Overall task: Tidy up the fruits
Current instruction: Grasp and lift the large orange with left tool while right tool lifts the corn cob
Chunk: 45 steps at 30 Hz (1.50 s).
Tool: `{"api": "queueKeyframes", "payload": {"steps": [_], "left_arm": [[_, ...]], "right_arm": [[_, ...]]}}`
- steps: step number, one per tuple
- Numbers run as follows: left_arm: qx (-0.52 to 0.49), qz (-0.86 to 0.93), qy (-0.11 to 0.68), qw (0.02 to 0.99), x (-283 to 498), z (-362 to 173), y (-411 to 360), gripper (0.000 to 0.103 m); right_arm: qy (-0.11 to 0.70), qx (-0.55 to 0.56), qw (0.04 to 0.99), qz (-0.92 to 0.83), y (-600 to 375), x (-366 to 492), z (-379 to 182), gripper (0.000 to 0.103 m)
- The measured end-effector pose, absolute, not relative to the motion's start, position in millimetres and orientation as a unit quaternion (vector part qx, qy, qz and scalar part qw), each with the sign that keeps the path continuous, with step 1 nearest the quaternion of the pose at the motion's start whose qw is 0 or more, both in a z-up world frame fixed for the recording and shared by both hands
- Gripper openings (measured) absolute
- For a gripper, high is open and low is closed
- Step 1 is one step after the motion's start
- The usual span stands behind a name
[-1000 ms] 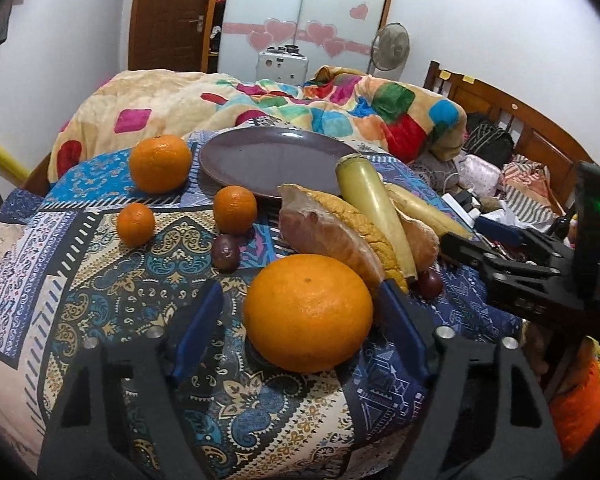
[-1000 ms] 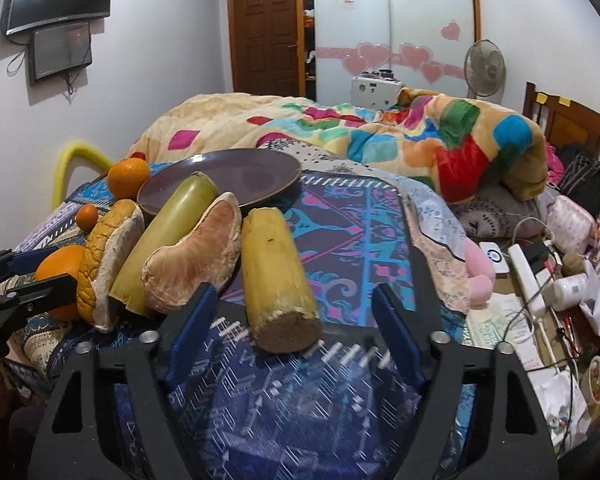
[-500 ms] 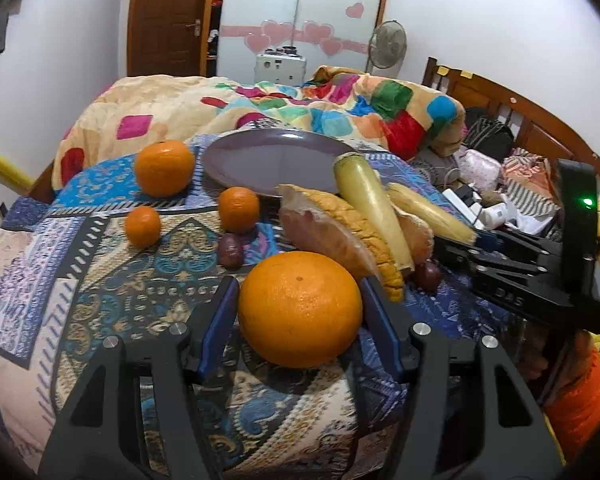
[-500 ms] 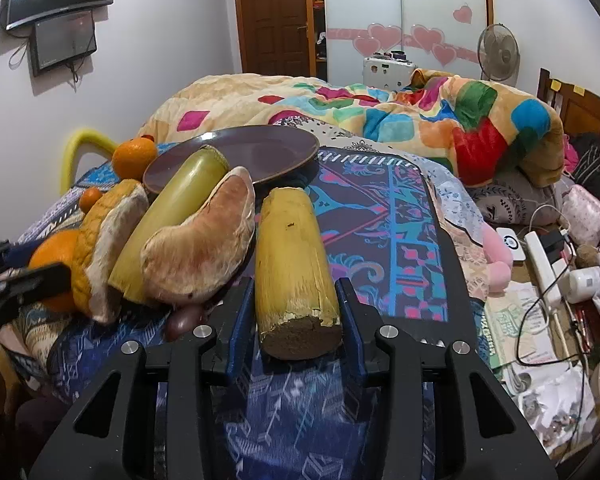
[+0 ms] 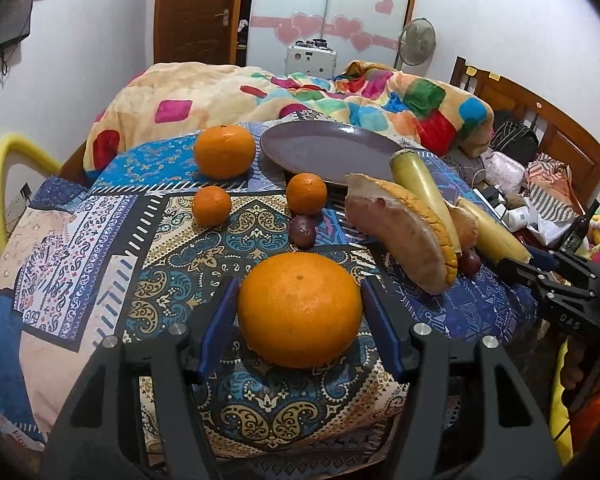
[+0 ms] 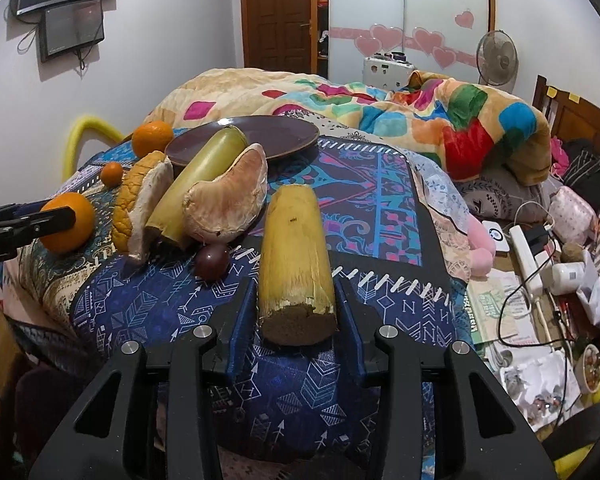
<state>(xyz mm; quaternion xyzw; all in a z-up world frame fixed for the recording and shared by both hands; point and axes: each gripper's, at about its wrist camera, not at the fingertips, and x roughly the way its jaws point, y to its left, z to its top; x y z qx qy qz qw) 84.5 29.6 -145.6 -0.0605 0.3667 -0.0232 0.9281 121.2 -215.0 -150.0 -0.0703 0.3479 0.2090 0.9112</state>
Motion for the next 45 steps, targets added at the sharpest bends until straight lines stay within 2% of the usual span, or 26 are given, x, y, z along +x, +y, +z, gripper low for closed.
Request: {"api": "queueKeyframes", "payload": {"steps": [3,21,26,36,45], "left_arm": [[-0.055,-0.021,0.367,0.929,88,-145,26,0.063],[-0.039,-0.029,0.381,0.923,101,-151,23,0.065],[-0.03,-0.03,0.379,0.924,102,-150,22,0.064],[-0.023,-0.026,0.365,0.93,105,-137,21,0.063],[-0.008,-0.024,0.33,0.944,123,-103,18,0.063]], "right_arm": [[0.348,-0.067,0.912,0.207,-216,126,-149,0.045],[0.37,-0.052,0.899,0.229,-202,159,-156,0.045],[0.374,-0.059,0.898,0.225,-199,162,-159,0.036],[0.371,-0.048,0.899,0.229,-201,161,-155,0.036],[0.325,-0.05,0.918,0.221,-204,159,-123,0.036]]}}
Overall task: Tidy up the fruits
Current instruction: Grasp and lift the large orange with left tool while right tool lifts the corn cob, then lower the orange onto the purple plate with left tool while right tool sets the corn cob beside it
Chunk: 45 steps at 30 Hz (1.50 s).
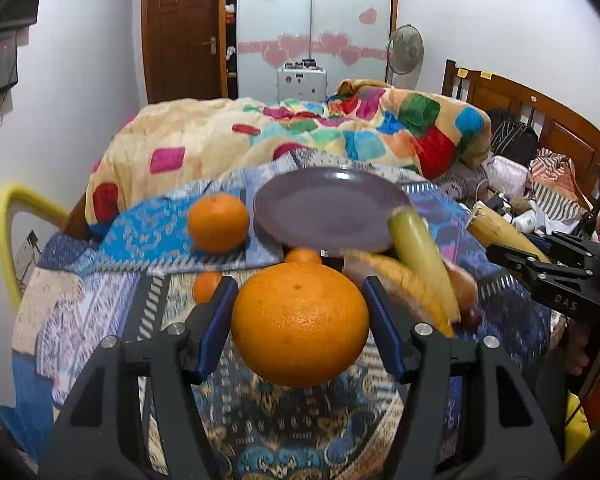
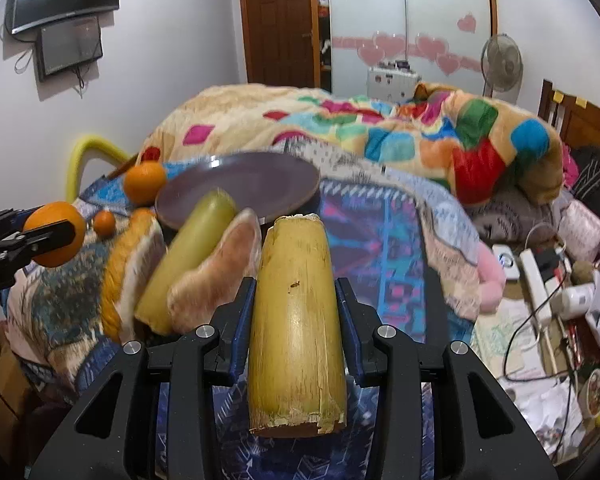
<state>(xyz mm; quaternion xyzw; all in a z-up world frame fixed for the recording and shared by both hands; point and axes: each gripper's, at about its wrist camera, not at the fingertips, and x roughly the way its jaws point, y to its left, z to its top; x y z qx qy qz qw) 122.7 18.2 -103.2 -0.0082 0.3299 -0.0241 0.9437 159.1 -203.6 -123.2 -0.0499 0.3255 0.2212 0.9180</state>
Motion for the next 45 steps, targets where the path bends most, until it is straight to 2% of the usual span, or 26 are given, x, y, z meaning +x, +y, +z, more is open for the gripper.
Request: {"api": "queueKeyframes", "payload": {"steps": [14,26,33,45], "left_arm": [[0.001,-0.033,0.318,0.948,176,-84,14,0.063],[0.011,-0.034,0.33,0.943,229,-89,16,0.063],[0.019,-0.029,0.357,0.933,257,-104,20,0.063],[0.002,-0.04,0.416,0.909,300,-128,27,0.063]], "right_arm": [[0.272,-0.046,0.936,0.218,-197,186,-89,0.036],[0.261,-0.051,0.934,0.239,-170,218,-85,0.036],[0.277,-0.056,0.927,0.245,-153,241,-91,0.036],[0.353,-0.087,0.897,0.25,-127,287,-118,0.036]]}}
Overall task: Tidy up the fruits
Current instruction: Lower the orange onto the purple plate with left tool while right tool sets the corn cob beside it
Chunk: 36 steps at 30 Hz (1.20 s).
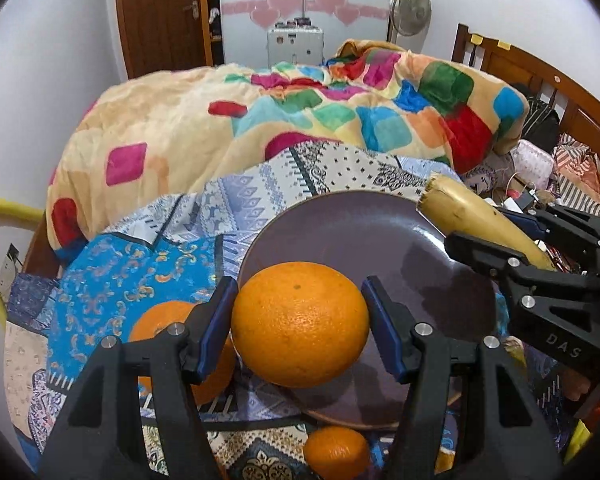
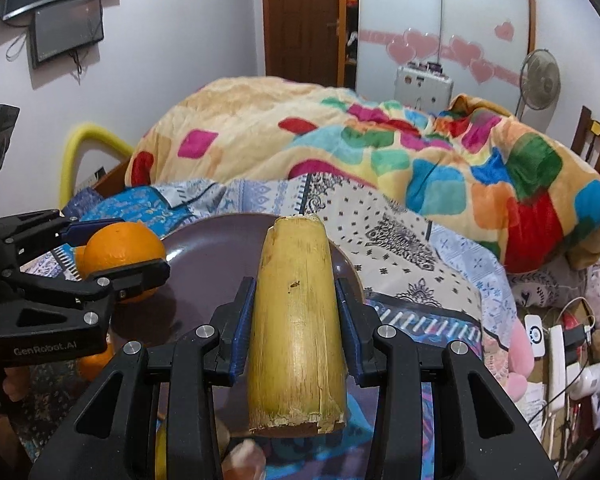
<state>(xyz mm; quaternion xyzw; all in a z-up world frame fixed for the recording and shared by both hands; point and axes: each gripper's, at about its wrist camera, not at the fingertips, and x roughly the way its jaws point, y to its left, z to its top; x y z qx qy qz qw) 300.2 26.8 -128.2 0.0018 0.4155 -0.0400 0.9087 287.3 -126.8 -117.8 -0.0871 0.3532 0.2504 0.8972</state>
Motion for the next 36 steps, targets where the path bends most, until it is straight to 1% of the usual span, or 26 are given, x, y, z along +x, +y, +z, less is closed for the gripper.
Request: {"api": "queueKeyframes", "payload": {"steps": [7,16,20,24,28,29,32,33,36], "left_arm": [[0.003,-0.037,0.442,0.896,318,-138,30,0.063],[0.005,-0.038,0.448,0.893,323,-141,31,0.063],[0.003,-0.044,0.438,0.898,320,-136,30,0.064],[0.01,-0.044,0.42,0.906,314,-124,27,0.067],[0.007,-0.039,0.412,0.91,308,-114,31,0.068],[0.005,-0.037,0.409,0.912,306,-111,33,0.068],[0.0,-0.031,0.402,0.915,301,-105,39,0.07],[0.0,-0.027,0.399,0.916,299,-102,42,0.071],[-0.003,-0.018,0.393,0.919,294,-97,50,0.072]], "right_arm": [[0.382,-0.109,0.884,0.246,-116,305,-127,0.036],[0.403,-0.118,0.876,0.239,-110,314,-136,0.036],[0.405,-0.12,0.874,0.239,-107,315,-137,0.036],[0.415,-0.12,0.87,0.239,-108,318,-142,0.036],[0.431,-0.104,0.862,0.244,-111,320,-145,0.036],[0.428,-0.101,0.864,0.246,-113,318,-143,0.037],[0.41,-0.103,0.872,0.245,-112,311,-133,0.048],[0.403,-0.106,0.876,0.244,-112,309,-130,0.05],[0.382,-0.111,0.885,0.243,-112,300,-117,0.05]]}}
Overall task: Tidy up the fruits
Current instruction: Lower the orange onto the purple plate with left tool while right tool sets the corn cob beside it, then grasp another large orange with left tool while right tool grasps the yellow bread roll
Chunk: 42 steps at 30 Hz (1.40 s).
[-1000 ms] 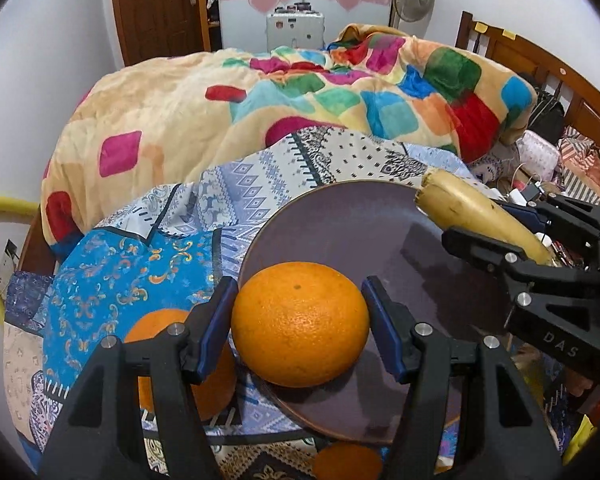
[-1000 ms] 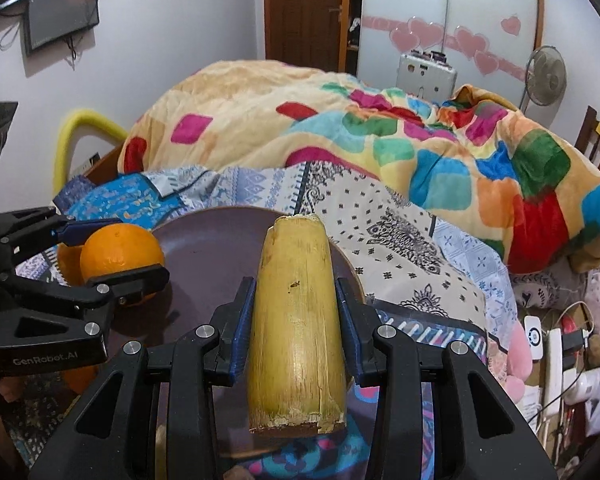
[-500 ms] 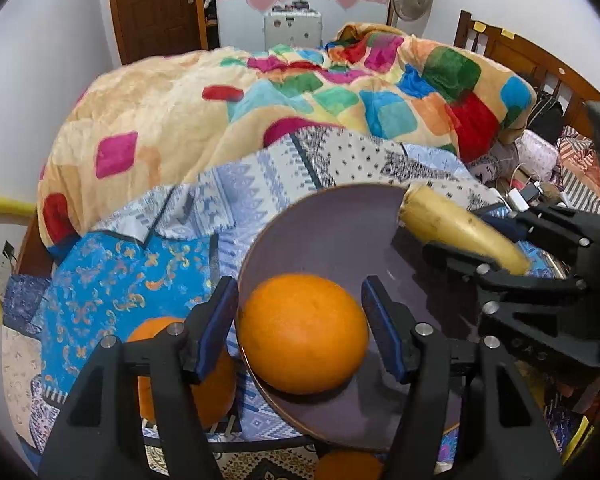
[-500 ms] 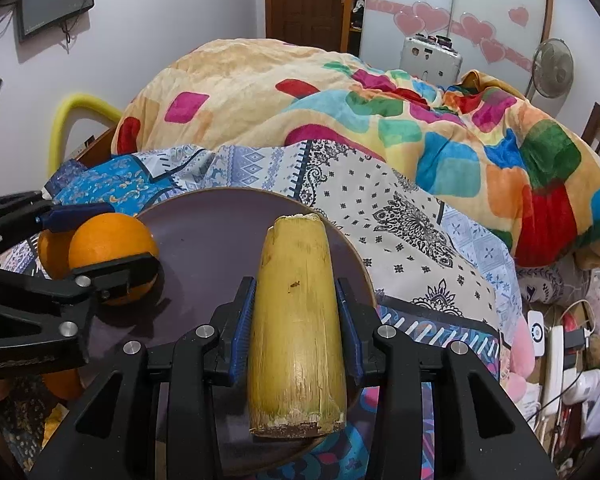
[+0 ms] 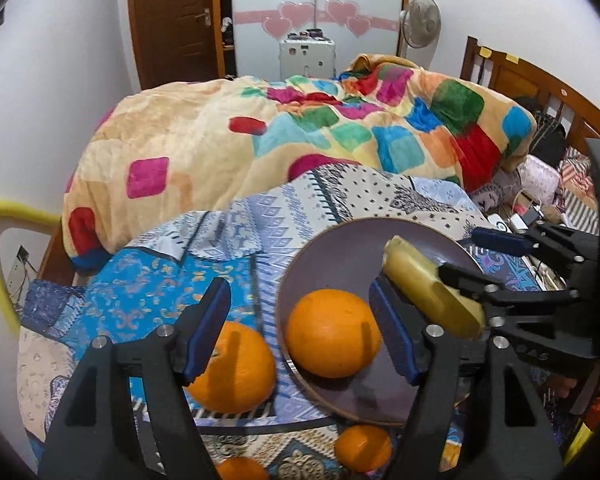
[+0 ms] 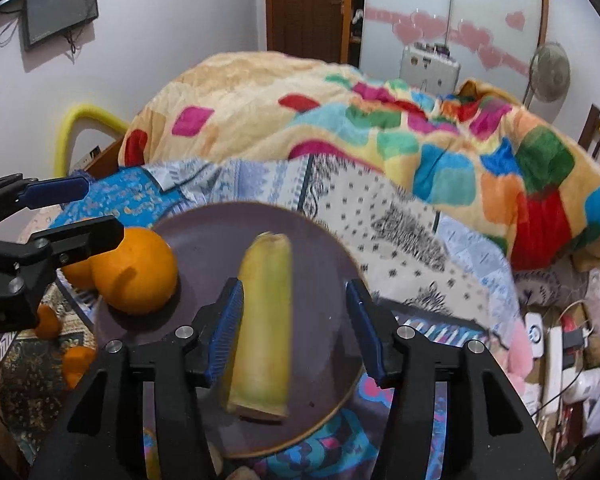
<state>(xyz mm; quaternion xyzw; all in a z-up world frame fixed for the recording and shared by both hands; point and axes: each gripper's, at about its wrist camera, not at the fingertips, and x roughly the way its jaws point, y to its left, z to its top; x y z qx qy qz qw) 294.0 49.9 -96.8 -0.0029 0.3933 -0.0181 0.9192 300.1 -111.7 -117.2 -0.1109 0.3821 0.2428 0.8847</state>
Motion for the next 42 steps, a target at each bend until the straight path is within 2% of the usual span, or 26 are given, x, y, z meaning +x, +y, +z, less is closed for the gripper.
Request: {"api": "queueKeyframes", "payload": {"steps": [2,7,14,18,24,26,32,40,42], "left_arm": [[-0.005,-0.012,0.39,0.921,289,-94,57,0.073],[0.003,0.005,0.383,0.924,276,-91,70,0.085],[0.008,0.015,0.409,0.912,265,-112,88,0.09],[0.015,0.018,0.431,0.902,265,-133,93,0.09],[0.01,0.014,0.45,0.893,272,-155,96,0.09],[0.007,0.011,0.449,0.893,274,-157,97,0.089],[0.009,-0.001,0.452,0.892,279,-159,92,0.069],[0.021,0.007,0.447,0.894,270,-152,89,0.068],[0.016,0.007,0.442,0.897,262,-145,90,0.068]], "right_arm": [[0.369,-0.11,0.891,0.242,-113,294,-109,0.05],[0.358,-0.107,0.895,0.243,-118,288,-103,0.05],[0.352,-0.105,0.897,0.245,-123,281,-105,0.051],[0.352,-0.103,0.897,0.247,-126,280,-108,0.056],[0.361,-0.104,0.893,0.248,-127,280,-118,0.056],[0.363,-0.105,0.892,0.249,-128,280,-121,0.056],[0.36,-0.106,0.893,0.247,-132,274,-120,0.056],[0.356,-0.102,0.895,0.248,-139,257,-113,0.057],[0.356,-0.102,0.895,0.248,-142,250,-111,0.059]]}}
